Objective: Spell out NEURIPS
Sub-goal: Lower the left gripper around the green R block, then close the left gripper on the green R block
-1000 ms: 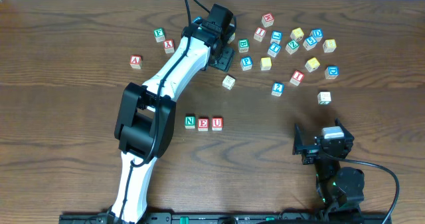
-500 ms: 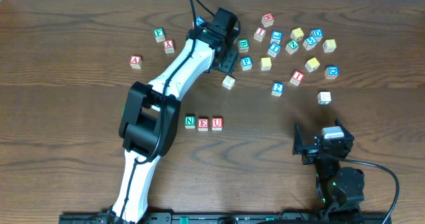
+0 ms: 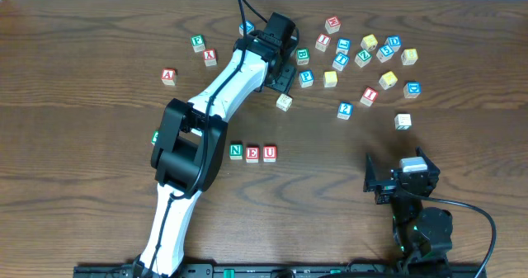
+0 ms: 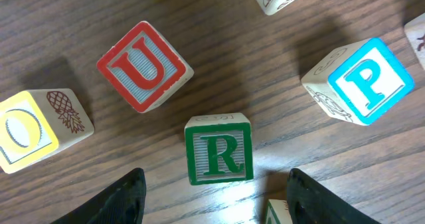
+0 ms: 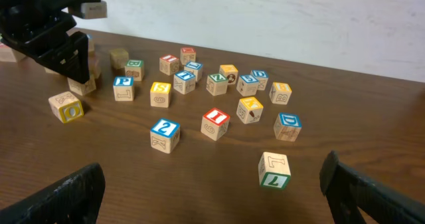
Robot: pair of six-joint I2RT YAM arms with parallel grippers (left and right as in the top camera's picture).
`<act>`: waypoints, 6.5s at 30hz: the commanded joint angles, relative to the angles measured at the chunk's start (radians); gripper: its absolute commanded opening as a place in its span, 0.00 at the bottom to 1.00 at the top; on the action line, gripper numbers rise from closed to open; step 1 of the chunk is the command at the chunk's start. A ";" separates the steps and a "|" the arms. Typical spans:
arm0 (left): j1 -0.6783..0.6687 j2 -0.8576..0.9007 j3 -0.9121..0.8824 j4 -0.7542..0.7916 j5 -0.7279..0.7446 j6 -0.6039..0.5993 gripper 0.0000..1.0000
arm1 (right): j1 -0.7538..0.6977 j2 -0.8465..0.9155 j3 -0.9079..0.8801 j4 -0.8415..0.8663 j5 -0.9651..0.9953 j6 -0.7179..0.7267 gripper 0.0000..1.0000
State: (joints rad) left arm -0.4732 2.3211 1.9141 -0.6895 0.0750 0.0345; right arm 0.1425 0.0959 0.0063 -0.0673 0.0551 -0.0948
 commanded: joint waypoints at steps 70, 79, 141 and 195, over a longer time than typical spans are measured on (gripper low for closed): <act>-0.010 0.058 0.040 0.047 0.029 -0.002 0.58 | -0.005 -0.004 -0.001 -0.004 -0.003 0.004 0.99; -0.010 0.058 0.070 0.037 0.019 -0.002 0.57 | -0.005 -0.004 -0.001 -0.004 -0.003 0.004 0.99; -0.010 0.061 0.069 0.018 -0.034 -0.001 0.46 | -0.005 -0.004 -0.001 -0.004 -0.003 0.004 0.99; -0.010 0.098 0.066 0.026 -0.034 -0.001 0.44 | -0.005 -0.004 -0.001 -0.004 -0.003 0.004 0.99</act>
State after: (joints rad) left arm -0.4816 2.3882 1.9541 -0.6640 0.0528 0.0303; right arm 0.1425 0.0959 0.0063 -0.0673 0.0551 -0.0948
